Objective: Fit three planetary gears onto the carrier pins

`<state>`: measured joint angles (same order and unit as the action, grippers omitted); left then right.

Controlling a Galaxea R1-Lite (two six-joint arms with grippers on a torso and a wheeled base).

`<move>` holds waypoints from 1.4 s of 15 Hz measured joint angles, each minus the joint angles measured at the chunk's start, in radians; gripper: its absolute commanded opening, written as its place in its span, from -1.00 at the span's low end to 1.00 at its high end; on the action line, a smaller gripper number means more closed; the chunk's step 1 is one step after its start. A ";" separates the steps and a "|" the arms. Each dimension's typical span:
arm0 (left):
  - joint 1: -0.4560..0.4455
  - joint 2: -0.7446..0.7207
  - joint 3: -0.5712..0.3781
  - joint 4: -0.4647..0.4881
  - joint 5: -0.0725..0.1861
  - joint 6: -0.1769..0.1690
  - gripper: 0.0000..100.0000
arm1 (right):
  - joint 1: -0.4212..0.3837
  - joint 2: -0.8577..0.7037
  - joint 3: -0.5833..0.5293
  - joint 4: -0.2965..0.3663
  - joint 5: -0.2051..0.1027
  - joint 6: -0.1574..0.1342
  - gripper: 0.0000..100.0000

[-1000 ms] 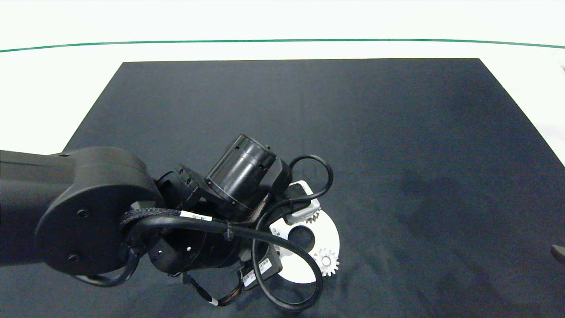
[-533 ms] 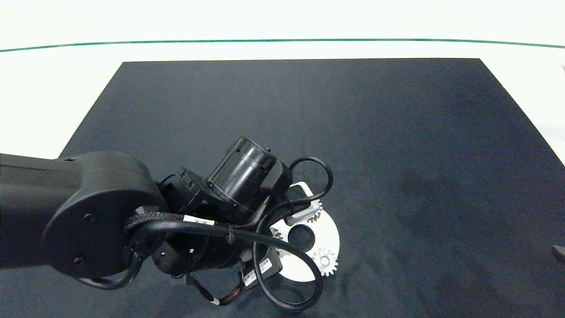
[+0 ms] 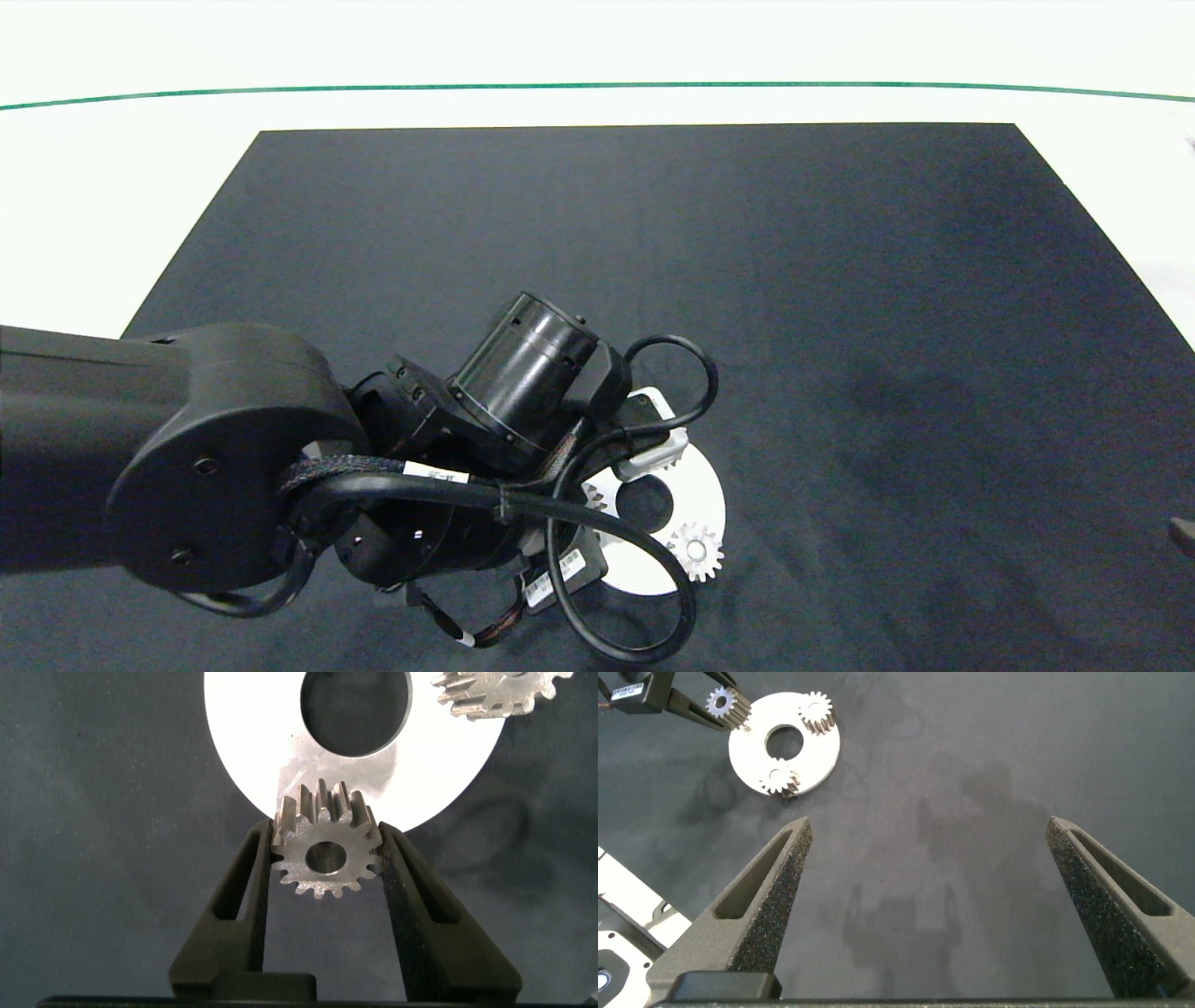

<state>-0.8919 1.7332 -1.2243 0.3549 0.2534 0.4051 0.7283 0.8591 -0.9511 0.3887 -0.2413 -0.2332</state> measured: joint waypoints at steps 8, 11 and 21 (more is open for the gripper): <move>0.001 -0.002 0.001 0.003 -0.001 0.000 1.00 | 0.000 0.000 0.000 0.000 0.002 0.000 1.00; 0.006 -0.015 0.002 0.004 -0.001 0.001 1.00 | 0.000 0.000 0.000 0.000 0.002 0.000 1.00; 0.353 -0.411 0.173 -0.047 0.068 -0.086 1.00 | -0.010 -0.059 0.037 0.006 -0.188 -0.002 1.00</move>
<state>-0.5387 1.3219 -1.0511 0.3083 0.3217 0.3189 0.7183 0.8004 -0.9145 0.3949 -0.4291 -0.2351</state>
